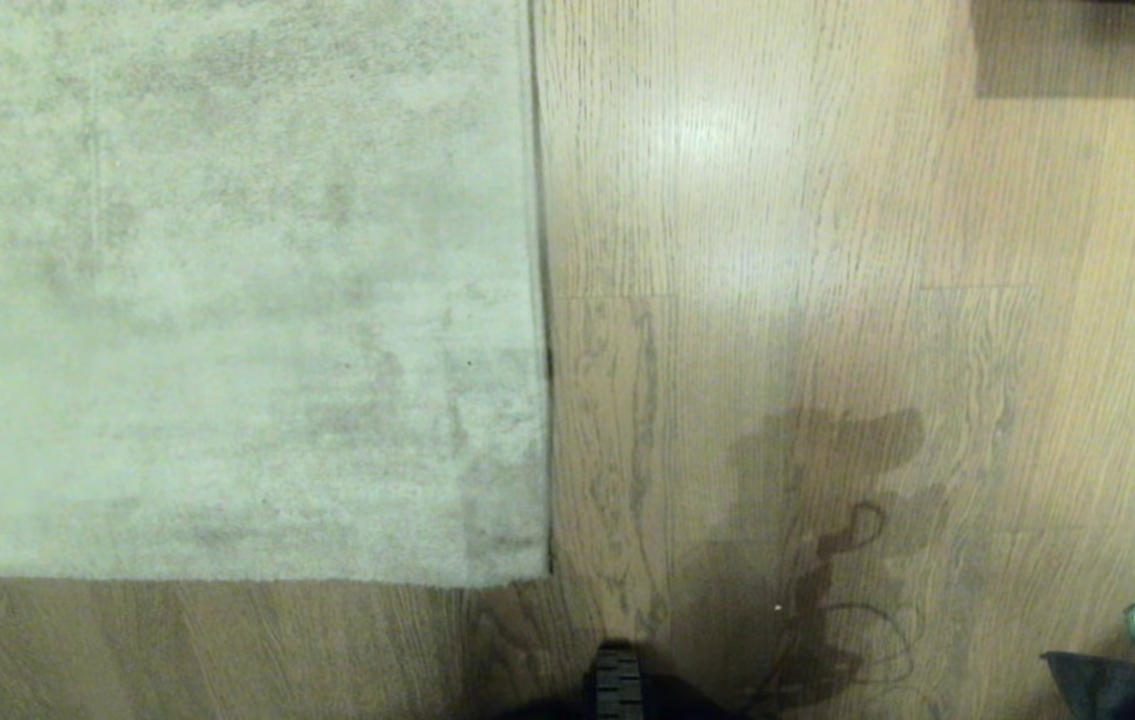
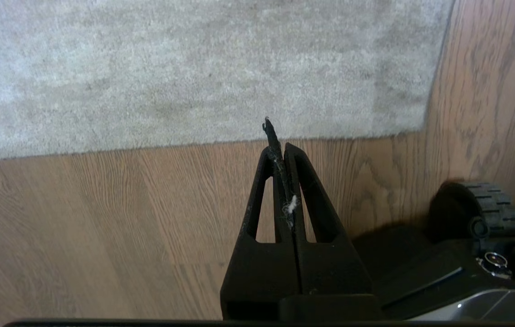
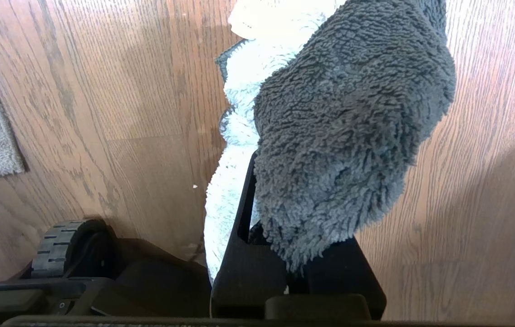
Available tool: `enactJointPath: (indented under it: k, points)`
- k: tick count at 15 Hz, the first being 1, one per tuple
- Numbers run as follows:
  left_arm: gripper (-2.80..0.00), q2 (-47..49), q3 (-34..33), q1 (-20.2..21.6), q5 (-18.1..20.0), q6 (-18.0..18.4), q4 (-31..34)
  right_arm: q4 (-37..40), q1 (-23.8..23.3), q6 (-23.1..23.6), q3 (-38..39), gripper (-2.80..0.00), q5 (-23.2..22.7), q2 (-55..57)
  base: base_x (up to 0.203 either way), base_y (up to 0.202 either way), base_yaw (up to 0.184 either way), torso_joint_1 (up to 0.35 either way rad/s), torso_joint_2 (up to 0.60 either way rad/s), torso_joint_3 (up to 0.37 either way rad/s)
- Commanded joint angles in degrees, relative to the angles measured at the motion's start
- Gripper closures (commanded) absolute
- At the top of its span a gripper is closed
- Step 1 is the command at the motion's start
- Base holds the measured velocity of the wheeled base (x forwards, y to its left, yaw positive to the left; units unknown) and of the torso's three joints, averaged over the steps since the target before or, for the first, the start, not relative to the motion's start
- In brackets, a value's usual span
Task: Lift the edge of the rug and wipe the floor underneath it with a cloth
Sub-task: Put down the rag
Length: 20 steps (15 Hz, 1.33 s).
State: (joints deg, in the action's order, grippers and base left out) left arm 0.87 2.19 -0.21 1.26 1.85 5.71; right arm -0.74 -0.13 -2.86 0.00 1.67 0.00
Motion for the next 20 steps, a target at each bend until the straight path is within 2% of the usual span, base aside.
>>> enactJointPath:
  k: [1, 20]
  points:
    - [0.00, -0.87, -0.17, 0.03, -0.03, -0.62, -0.08, -0.05, 0.05, -0.04, 0.00, 0.00, 0.00, 0.09, 0.000, 0.000, 0.000, 0.000, 0.00, 0.000]
    - [0.00, -0.87, -0.17, -0.02, -0.03, -1.00, -0.08, -0.05, 0.02, -0.04, 0.00, 0.00, 0.00, 0.09, 0.000, 0.000, 0.000, 0.000, 0.00, 0.000]
